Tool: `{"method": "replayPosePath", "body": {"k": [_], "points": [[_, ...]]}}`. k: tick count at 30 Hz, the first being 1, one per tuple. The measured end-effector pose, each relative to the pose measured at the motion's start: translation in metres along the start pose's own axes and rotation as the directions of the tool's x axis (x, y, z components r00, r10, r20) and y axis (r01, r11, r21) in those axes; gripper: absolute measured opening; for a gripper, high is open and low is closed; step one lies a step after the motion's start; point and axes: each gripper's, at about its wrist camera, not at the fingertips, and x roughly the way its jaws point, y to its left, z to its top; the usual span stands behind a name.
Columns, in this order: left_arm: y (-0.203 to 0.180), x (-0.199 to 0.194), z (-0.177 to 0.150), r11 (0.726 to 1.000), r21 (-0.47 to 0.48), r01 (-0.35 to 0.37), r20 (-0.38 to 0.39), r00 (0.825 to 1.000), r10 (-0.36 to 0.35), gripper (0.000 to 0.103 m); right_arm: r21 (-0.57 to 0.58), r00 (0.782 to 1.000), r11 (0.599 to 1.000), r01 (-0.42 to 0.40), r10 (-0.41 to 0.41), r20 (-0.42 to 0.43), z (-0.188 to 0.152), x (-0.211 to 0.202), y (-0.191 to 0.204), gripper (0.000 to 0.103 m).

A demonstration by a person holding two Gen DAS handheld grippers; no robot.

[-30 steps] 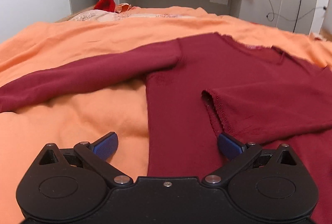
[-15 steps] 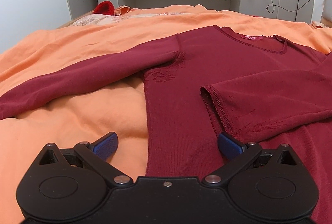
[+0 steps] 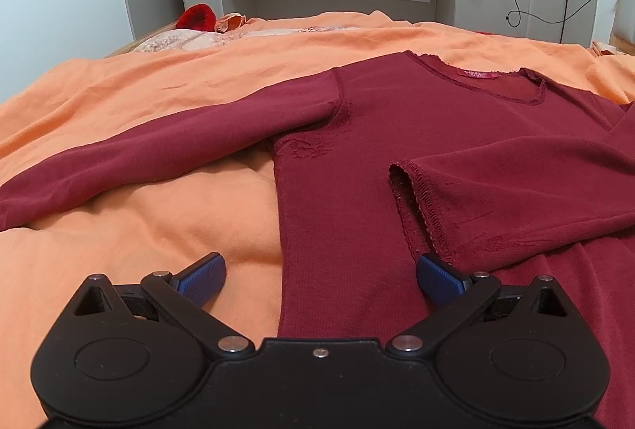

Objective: Fold small clothes
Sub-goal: 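Move the left gripper to the cuff of the other sleeve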

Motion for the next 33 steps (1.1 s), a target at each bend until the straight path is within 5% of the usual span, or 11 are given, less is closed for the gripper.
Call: {"method": "replayPosePath", "body": {"k": [7,14,19,23,26,29,33], "points": [[0.023,-0.019,0.004,0.996,-0.079,0.041,0.072,0.997,-0.035,0.103,-0.093,0.999,0.996,-0.001,0.004,0.037,-0.005,-0.023,0.013,0.064],[0.089,-0.043,0.013,0.964,-0.243,-0.109,0.136,0.980,0.145,0.103,-0.159,0.992,0.984,-0.086,0.099,0.073,-0.013,-0.057,0.035,0.103],[0.149,-0.039,0.006,0.906,-0.388,-0.169,0.063,0.976,0.208,0.103,-0.217,0.987,0.969,-0.119,0.140,0.084,-0.022,-0.076,0.066,0.103],[0.185,-0.034,0.001,0.864,-0.486,-0.134,0.054,0.982,0.183,0.102,-0.264,0.981,0.950,-0.165,0.185,0.056,-0.036,-0.079,0.093,0.103],[0.211,-0.031,-0.003,0.806,-0.589,-0.051,0.086,0.988,0.125,0.102,-0.292,0.973,0.931,-0.217,0.232,0.016,-0.049,-0.078,0.109,0.103],[0.231,-0.025,-0.007,0.721,-0.692,0.033,0.148,0.984,0.097,0.102,-0.332,0.966,0.908,-0.254,0.256,-0.037,-0.064,-0.073,0.123,0.103],[0.246,-0.011,-0.008,0.652,-0.755,0.062,0.160,0.983,0.092,0.102,-0.366,0.962,0.889,-0.274,0.259,-0.090,-0.080,-0.067,0.131,0.103]]}}
